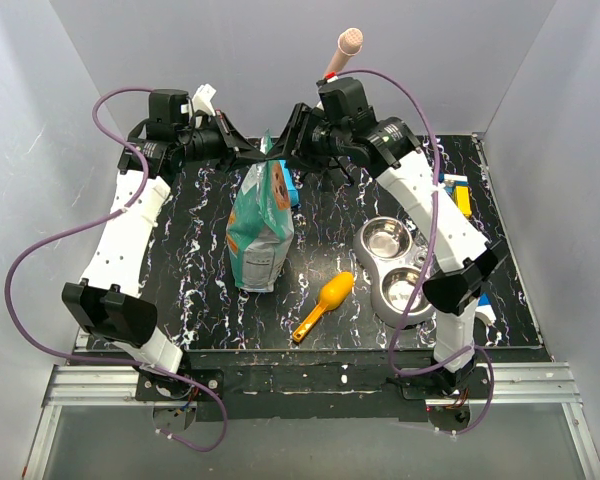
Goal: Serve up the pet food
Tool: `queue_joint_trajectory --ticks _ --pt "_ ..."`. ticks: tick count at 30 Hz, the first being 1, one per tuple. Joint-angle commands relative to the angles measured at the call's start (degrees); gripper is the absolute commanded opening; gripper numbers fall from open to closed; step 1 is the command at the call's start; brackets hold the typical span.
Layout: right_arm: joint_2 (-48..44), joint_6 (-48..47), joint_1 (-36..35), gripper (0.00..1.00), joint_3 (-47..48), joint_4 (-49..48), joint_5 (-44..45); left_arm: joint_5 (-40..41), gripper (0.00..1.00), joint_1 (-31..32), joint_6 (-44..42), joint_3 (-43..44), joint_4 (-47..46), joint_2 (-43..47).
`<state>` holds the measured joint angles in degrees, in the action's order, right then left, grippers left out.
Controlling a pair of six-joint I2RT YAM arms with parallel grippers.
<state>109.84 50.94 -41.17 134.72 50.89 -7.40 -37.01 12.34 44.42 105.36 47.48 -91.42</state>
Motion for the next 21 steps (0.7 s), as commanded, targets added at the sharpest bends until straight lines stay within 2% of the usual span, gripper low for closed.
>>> queue_joint_trajectory --ticks 1,11,21 --pt "1.1 -1.3 -0.9 0.56 3.5 -2.0 1.5 0.1 0.00 0.7 -0.8 -1.2 1.2 2.6" --pt "1.7 -4.8 -2.5 0.54 5.2 -1.1 7.0 3.7 0.00 3.7 0.9 0.1 2.9 1.0" --pt "2.8 -5.3 -2.5 0.31 3.5 0.1 9.3 7.1 0.00 3.9 1.3 0.4 3.0 2.4"
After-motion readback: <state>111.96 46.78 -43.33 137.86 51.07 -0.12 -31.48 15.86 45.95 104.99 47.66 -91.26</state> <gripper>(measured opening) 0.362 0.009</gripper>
